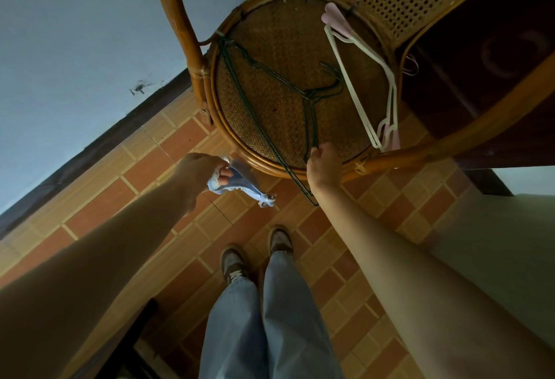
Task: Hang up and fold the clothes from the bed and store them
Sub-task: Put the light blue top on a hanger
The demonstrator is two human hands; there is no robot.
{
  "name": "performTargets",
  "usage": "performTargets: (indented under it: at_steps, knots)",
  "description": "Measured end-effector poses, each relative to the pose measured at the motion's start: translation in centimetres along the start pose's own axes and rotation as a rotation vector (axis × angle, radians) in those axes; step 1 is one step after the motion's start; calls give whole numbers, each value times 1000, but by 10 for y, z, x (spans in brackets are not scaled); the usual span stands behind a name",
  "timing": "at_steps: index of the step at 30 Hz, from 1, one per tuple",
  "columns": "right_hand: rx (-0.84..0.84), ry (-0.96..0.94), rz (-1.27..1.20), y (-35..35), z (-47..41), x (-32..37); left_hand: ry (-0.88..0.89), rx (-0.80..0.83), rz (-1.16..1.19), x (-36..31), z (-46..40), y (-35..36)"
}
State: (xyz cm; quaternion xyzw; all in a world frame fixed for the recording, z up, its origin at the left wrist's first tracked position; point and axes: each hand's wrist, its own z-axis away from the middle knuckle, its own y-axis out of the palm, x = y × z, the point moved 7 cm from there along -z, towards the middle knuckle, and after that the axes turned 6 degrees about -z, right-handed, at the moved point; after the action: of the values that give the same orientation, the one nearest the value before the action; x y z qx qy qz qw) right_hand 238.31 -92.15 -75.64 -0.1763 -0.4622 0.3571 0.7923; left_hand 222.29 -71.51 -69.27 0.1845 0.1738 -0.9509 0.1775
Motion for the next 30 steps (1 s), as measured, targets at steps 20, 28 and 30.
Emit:
performTargets:
  at_steps: [20, 28, 30]
  knots:
    - [-84, -139, -65, -76, 100, 96, 110, -87, 114, -59, 102, -73]
    - [-194, -317, -332, -154, 176, 209, 293, 33, 250, -114, 220, -131]
    - [-190, -387, -386, -174, 195, 234, 345, 48, 271, -134, 253, -144]
